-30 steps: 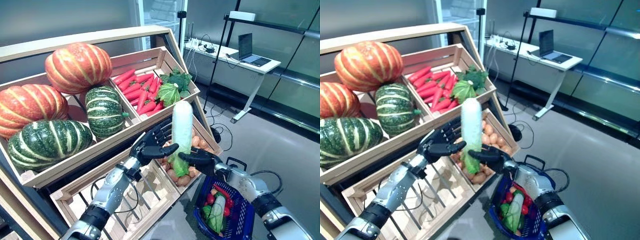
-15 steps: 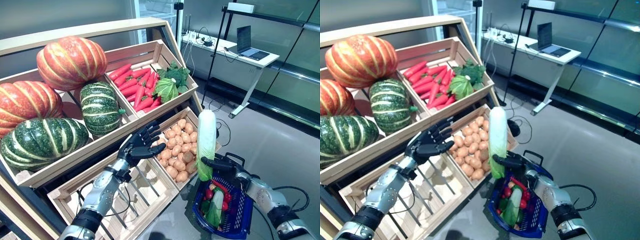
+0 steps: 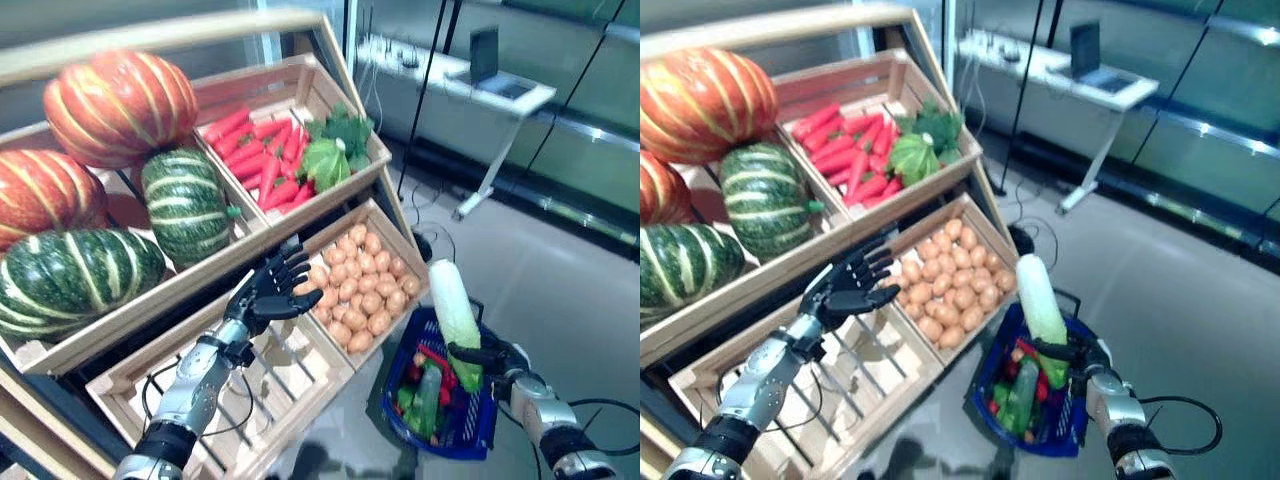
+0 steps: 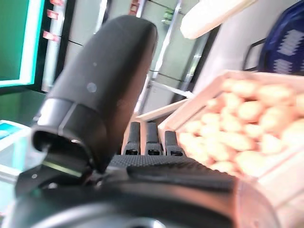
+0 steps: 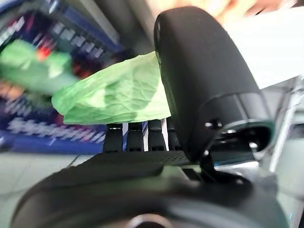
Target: Put vegetables into the basket
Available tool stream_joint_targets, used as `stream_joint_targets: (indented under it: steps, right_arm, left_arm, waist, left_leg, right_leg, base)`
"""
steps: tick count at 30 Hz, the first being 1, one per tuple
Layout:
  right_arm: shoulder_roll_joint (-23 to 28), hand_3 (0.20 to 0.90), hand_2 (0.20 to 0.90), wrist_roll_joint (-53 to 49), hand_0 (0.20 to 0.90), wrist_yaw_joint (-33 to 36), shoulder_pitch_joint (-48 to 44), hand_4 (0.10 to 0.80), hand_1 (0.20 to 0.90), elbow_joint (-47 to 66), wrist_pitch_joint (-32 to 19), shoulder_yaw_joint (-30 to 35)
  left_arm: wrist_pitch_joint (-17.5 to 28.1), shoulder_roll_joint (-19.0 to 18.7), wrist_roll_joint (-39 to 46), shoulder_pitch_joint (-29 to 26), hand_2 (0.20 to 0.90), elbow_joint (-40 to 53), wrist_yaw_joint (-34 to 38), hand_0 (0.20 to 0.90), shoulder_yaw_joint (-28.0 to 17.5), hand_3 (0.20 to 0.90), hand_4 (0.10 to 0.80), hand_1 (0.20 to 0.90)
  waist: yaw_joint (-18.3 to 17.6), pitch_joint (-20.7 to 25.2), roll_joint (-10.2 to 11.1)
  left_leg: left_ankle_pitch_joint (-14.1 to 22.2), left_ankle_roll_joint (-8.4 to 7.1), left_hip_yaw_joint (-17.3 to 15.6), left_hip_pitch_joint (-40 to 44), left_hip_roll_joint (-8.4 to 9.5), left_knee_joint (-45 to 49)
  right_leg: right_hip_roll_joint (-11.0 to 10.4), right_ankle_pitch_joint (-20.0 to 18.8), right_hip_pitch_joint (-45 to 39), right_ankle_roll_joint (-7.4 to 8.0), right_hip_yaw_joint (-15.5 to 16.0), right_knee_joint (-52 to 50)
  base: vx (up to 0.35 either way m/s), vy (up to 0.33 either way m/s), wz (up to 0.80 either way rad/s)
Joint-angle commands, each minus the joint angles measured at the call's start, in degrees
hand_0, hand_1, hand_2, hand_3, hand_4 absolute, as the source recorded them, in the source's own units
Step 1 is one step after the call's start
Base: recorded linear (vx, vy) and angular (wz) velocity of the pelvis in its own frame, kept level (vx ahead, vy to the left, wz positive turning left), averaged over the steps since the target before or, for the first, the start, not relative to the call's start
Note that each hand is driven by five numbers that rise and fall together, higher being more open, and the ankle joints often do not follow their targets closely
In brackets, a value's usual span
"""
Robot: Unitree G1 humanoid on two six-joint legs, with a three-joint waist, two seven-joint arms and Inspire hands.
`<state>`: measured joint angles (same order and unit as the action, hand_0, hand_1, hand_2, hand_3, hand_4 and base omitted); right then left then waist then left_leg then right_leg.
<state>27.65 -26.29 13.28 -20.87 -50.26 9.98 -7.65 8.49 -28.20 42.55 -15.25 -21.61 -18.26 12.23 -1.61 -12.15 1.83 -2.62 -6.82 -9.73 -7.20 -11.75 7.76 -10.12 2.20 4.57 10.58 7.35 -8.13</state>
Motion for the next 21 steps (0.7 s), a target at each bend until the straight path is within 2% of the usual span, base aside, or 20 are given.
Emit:
stream_joint_targets:
  steps: [1, 5, 8, 10, 13, 21]
  right_arm:
    - [3.5, 0.3, 0.3, -1.0, 0.3, 6.1, -9.8, 0.4, 0.3, 1.4, -8.6, 0.5]
    - [5.0, 0.3, 0.3, -1.3, 0.3, 6.2, -15.8, 0.4, 0.3, -6.8, -10.1, -0.1]
    - [6.0, 0.3, 0.3, -1.0, 0.3, 5.9, -19.0, 0.4, 0.3, -12.9, -10.8, -0.3]
    - [7.4, 0.3, 0.3, -1.0, 0.3, 5.8, -21.3, 0.4, 0.3, -17.0, -10.7, -0.1]
    - [8.4, 0.3, 0.3, -1.9, 0.3, 6.0, -22.8, 0.4, 0.3, -19.8, -9.3, -0.1]
    - [10.0, 0.3, 0.3, -6.0, 0.3, 10.8, -25.6, 0.4, 0.3, -23.8, -5.0, 1.1]
  left_arm:
    - [7.5, -1.3, 3.2, -8.2, 0.9, 3.0, 0.0, 0.9, 1.8, 0.9, 0.8, 0.9]
    - [10.0, -1.1, 4.1, -11.1, 0.9, 0.9, -0.4, 0.9, 4.4, 0.9, 0.8, 0.9]
    - [11.1, -1.0, 5.1, -13.7, 0.9, -1.4, -0.8, 0.9, 6.0, 0.9, 0.8, 0.9]
    - [12.4, -1.2, 7.3, -15.4, 0.9, -3.2, -2.5, 0.9, 7.3, 0.9, 0.8, 0.9]
    - [12.9, -1.3, 8.6, -16.4, 0.9, -3.5, -3.2, 0.9, 8.3, 0.9, 0.8, 0.9]
    - [14.0, -2.0, 10.8, -17.0, 0.9, -3.6, -4.5, 0.9, 10.1, 0.9, 0.8, 0.9]
  waist:
    - [2.0, -1.8, -1.7]
    - [2.6, -4.9, -2.5]
    - [2.9, -6.2, -3.2]
    - [3.3, -7.5, -3.7]
    - [3.6, -8.6, -4.1]
    - [4.0, -10.4, -5.3]
  left_leg:
    - [10.7, -0.09, 2.6, -6.9, -2.74, 17.4]
    - [15.0, -0.01, 3.4, -15.2, -3.69, 27.7]
    - [16.7, 0.14, 4.0, -18.3, -3.72, 31.5]
    - [19.2, 0.26, 4.7, -21.7, -3.43, 36.9]
    - [21.4, 0.54, 5.7, -24.9, -2.74, 41.8]
    - [25.4, 0.95, 7.1, -31.7, -1.67, 51.7]
  right_leg:
    - [-2.9, 7.0, 7.7, -3.54, 0.4, -19.0]
    - [-5.9, 11.1, 15.4, -4.49, 1.0, -31.1]
    - [-7.1, 13.0, 18.8, -4.6, 0.8, -36.2]
    - [-8.8, 15.3, 22.5, -4.78, 0.4, -41.9]
    - [-9.9, 17.3, 26.0, -5.02, -0.4, -46.9]
    - [-10.5, 21.2, 32.9, -5.71, -1.0, -56.0]
  base:
    - [-0.28, -0.052, 0.1]
    - [-0.234, -0.001, 0.2]
    - [-0.143, 0.006, 0.22]
    - [-0.137, -0.003, 0.28]
    - [-0.063, -0.016, 0.21]
    - [-0.041, -0.018, 0.09]
